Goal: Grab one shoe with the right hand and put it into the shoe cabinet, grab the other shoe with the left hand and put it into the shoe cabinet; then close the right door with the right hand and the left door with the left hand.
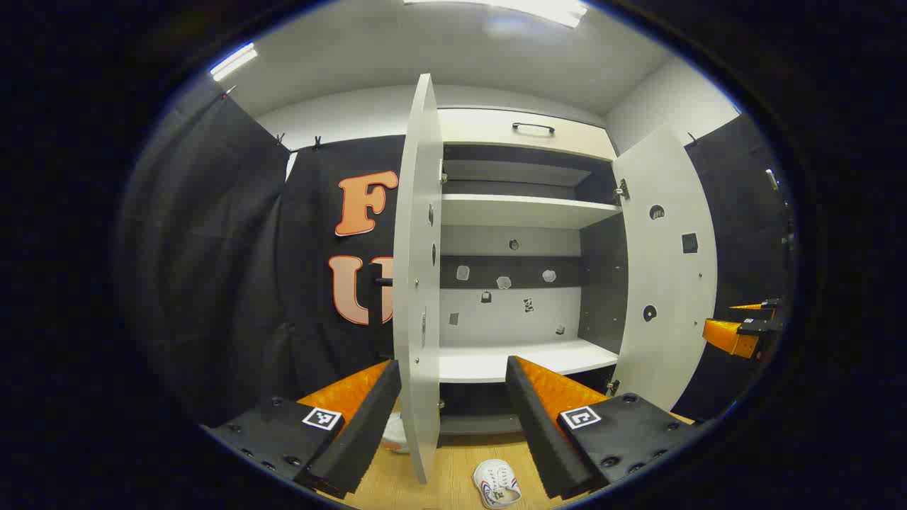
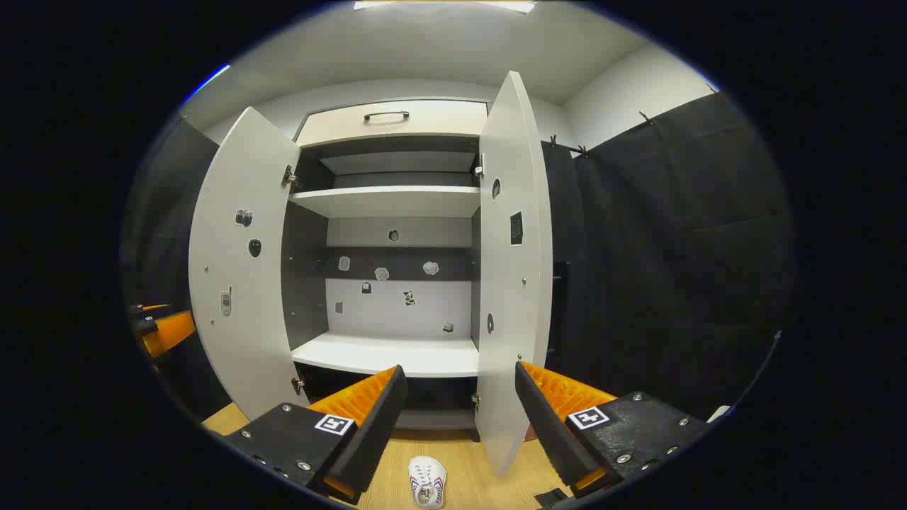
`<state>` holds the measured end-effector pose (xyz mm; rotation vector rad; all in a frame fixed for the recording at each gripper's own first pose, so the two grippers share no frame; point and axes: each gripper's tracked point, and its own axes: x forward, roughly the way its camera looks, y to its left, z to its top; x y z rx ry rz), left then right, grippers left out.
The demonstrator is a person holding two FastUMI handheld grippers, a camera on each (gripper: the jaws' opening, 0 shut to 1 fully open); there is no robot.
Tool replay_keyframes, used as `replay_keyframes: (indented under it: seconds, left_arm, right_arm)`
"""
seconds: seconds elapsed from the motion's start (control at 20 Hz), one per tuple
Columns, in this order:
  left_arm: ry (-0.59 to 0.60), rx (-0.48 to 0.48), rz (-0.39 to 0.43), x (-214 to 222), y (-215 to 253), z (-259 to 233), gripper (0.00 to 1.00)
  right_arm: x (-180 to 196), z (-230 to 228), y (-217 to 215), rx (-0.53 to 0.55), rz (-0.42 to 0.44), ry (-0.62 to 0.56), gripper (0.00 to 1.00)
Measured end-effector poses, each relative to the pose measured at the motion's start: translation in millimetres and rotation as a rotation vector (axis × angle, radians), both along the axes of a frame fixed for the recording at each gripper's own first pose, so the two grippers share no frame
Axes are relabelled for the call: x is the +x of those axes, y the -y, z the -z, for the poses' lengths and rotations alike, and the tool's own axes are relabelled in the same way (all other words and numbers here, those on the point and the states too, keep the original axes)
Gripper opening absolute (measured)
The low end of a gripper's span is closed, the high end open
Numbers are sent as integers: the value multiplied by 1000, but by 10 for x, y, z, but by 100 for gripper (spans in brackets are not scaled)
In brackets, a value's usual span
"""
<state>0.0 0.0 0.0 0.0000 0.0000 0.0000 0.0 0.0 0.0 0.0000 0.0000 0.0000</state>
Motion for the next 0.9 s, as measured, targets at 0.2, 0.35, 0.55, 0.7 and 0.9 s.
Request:
replay_keyframes:
  seconds: [0.2, 0.35, 0.55, 0.7, 0.9]
  left_arm:
    - [4, 1, -6, -13, -7, -11, 96]
    - [5, 1, -7, -23, 3, -11, 96]
    - [6, 4, -7, -27, 7, 2, 99]
    - [2, 1, -2, -16, 13, 9, 96]
    - [4, 6, -2, -18, 14, 8, 96]
  right_arm:
    - [-6, 1, -9, -4, 1, 0, 94]
    - [-8, 6, -16, -7, 1, 0, 94]
    - [-15, 39, -16, -11, 3, -4, 94]
    - [-10, 81, -23, -13, 5, -11, 94]
    - [29, 185, -26, -8, 9, -21, 94]
